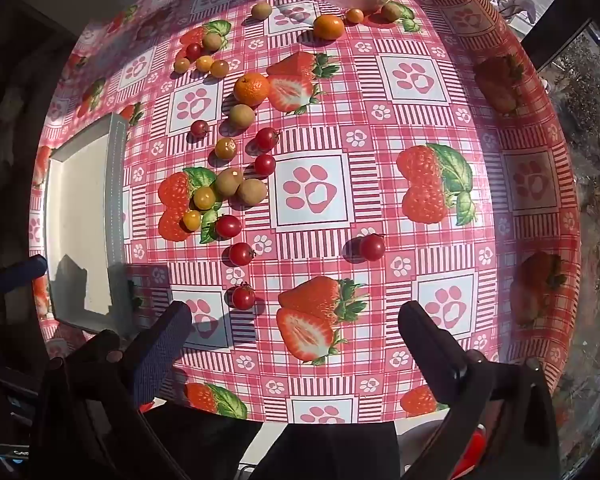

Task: Organize fruits
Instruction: 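Move the left tool toward a yellow cherry tomato while the right tool approaches a red one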

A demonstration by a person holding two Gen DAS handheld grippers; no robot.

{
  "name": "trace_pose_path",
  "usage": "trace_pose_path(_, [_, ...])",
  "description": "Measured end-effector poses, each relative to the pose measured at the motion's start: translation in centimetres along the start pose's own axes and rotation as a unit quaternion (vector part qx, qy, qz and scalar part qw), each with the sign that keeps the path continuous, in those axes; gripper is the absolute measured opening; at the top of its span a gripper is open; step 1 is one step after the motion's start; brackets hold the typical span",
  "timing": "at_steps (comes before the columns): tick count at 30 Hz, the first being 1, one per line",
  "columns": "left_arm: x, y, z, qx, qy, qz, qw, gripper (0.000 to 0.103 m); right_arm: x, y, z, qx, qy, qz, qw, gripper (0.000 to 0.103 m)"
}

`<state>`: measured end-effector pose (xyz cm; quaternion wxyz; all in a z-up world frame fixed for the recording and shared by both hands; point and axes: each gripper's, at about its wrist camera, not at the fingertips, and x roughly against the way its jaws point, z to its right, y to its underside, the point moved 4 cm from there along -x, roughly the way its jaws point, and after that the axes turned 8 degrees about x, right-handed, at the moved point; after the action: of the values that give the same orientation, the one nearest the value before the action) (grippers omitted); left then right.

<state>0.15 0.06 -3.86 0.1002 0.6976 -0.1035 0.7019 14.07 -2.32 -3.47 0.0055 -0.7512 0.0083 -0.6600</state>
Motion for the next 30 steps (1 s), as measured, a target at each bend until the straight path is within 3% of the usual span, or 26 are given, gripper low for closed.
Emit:
trace_pose_path(8, [-0.4, 0.6, -0.4, 0.008, -0.008, -0.007, 0.9999, 0.103, 0.1, 0.0, 0.0, 0.005, 0.005, 0.002, 1.000, 0.103])
trace_pose_path(16, [-0.5, 0.6, -0.5, 0.016, 0.016, -0.019, 0.9996, 0.103, -0.2, 0.3, 0.4, -0.001, 0.009, 0.000, 1.000, 0.103])
trace_pose_path(22, [-0.8, 0.1, -0.9, 0.026, 0.018, -0.007, 0.9995, 0.103, -0.6, 0.7, 1.1, -0.016, 0.007, -0.005, 1.000, 0.103])
trace_pose_path(30, [-2.3, -0.4, -1.8, 0.057, 0.005, -0.008, 0.9983, 0.103, -1.7, 1.9, 2.8, -0.040, 0.021, -0.011, 0.999, 0.103])
